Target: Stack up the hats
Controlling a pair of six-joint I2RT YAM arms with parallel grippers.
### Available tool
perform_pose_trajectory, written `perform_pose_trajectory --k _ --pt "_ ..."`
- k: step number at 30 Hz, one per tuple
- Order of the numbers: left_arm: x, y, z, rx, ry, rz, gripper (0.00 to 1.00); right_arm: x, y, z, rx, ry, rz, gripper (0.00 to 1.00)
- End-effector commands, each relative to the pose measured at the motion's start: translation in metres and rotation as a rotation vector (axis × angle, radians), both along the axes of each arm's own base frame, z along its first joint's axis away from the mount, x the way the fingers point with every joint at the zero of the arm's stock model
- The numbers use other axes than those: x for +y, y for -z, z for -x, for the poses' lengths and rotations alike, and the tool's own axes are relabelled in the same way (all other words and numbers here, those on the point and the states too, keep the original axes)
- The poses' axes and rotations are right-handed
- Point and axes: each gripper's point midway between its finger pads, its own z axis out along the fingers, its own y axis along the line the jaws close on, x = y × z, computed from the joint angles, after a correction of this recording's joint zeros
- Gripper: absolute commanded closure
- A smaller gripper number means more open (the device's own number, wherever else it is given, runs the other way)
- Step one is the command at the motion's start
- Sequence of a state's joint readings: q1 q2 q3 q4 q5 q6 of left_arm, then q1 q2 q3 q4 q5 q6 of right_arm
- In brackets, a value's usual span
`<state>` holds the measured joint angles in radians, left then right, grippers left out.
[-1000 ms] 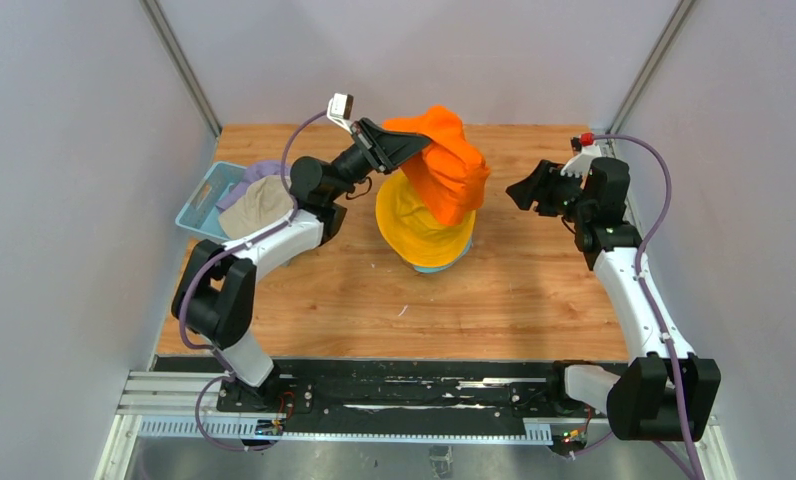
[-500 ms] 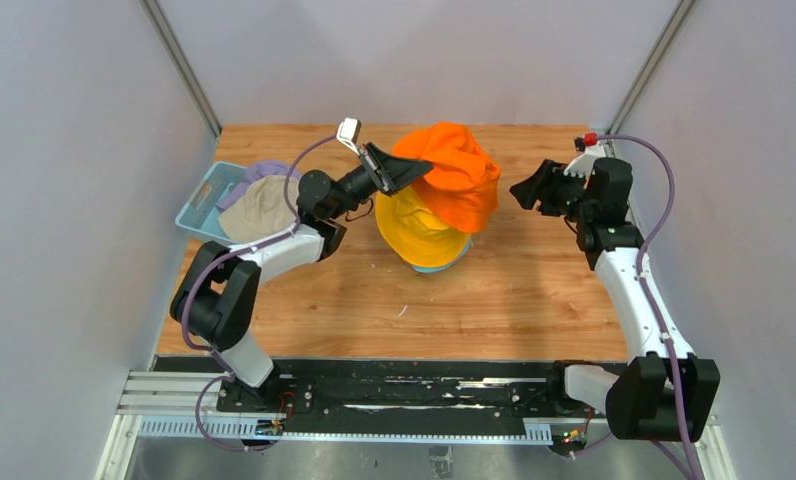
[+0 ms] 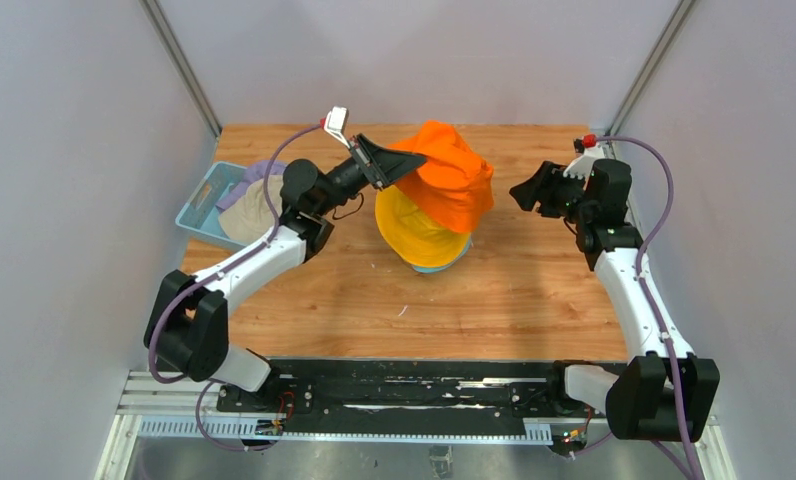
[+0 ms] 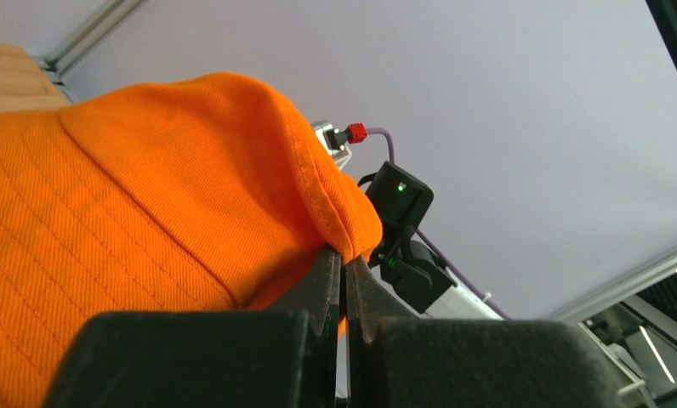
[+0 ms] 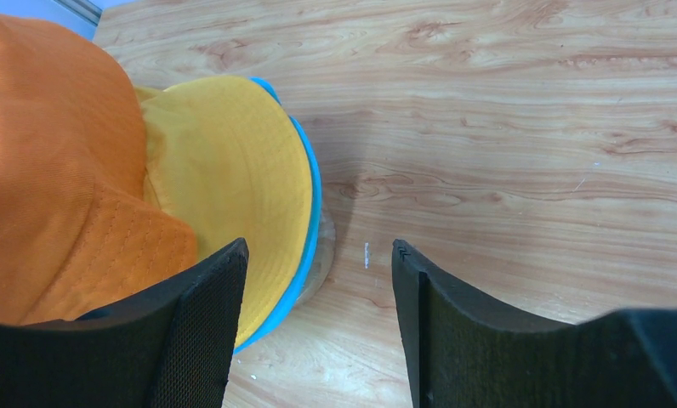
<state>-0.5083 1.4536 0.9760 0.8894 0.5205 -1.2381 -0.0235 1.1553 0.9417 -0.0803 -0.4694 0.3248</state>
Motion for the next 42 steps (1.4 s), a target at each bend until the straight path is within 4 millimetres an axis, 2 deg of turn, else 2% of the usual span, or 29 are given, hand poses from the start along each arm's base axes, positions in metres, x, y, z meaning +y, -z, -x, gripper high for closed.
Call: perform_pose_trajectory --k 1,8,14,23,29,42 --pt "-0.002 -0.029 -0.003 -0.043 -0.032 -0.022 1.0 -0.009 -0.004 0.001 -0.022 0.028 0.009 0.37" --pt "-0.008 -0.057 -0.031 -0.038 -0.095 -0.011 1.0 -0.01 -0.005 0.002 -0.026 0.032 0.01 0.37" --pt "-0.022 -0.067 -0.056 -0.032 -0.094 -0.005 1.0 -0.011 -0.005 0.003 -0.026 0.036 0.013 0.37" --pt "-0.035 -0.062 -0.076 -0.022 -0.083 -0.011 1.0 -0.017 -0.002 0.002 -0.019 0.063 0.024 0.37" --pt "-0.034 -0.05 -0.072 0.011 -0.077 -0.018 1.0 -0.018 -0.003 0.001 -0.02 0.069 0.027 0.37" --pt "-0.015 -0.038 -0.04 0.088 -0.107 -0.084 1.0 -0.018 -0.004 0.003 -0.022 0.067 0.021 0.38"
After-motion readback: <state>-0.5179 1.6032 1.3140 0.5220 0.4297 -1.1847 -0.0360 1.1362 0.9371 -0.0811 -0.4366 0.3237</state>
